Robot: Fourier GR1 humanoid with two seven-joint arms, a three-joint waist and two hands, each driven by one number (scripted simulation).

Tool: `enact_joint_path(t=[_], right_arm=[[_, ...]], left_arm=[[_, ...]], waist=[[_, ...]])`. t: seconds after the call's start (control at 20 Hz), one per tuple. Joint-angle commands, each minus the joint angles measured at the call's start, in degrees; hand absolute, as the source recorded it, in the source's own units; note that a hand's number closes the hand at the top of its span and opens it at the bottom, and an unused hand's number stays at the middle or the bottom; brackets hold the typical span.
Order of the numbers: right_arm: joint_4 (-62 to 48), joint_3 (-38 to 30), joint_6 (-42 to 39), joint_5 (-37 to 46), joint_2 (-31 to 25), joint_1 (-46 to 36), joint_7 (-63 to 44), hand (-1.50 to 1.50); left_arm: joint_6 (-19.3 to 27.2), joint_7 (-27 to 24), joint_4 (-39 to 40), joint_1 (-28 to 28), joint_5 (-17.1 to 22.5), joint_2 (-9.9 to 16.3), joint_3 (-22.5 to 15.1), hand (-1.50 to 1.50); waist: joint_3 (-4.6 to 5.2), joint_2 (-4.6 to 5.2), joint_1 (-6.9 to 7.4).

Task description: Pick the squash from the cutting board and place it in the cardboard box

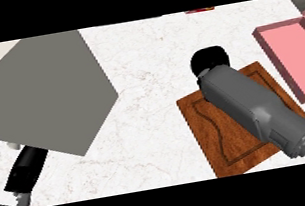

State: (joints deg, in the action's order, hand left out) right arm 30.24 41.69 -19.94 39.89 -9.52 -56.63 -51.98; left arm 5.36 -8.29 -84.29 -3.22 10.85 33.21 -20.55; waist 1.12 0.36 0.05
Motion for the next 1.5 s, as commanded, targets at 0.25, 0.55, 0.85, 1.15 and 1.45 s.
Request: enact_joint_path(t=[0.25,0.55,0.85,1.15,1.45], right_arm=[[6.0,-11.8,25.3,-4.0,-6.4,-5.2,17.0,1.5],[1.9,-11.0,32.0,0.9,-8.7,-9.0,22.6,1.5],[-0.5,-15.1,37.9,2.7,-10.4,-15.7,13.1,1.5],[-3.1,-20.5,47.0,2.8,-16.1,-16.6,6.8,1.5],[-4.8,-24.4,49.2,1.8,-22.9,-15.8,6.8,1.5]], left_arm=[[0.8,-2.4,-4.0,-6.8,-1.0,-1.0,1.4,0.0],[0.6,-1.4,-2.5,-9.6,-1.7,-2.3,0.9,0.0],[-0.2,-0.8,-2.0,-9.7,-0.6,-0.9,2.4,0.0],[1.1,-2.5,-1.6,-8.1,-1.7,-2.2,1.4,0.0],[0.5,-2.2,-1.9,-7.2,-1.0,-1.6,2.0,0.0]], waist=[[-1.5,0.75,0.86],[-1.2,0.44,1.12],[-1.14,-0.11,0.44],[-1.16,0.01,-0.15],[-1.17,-0.16,-0.53]])
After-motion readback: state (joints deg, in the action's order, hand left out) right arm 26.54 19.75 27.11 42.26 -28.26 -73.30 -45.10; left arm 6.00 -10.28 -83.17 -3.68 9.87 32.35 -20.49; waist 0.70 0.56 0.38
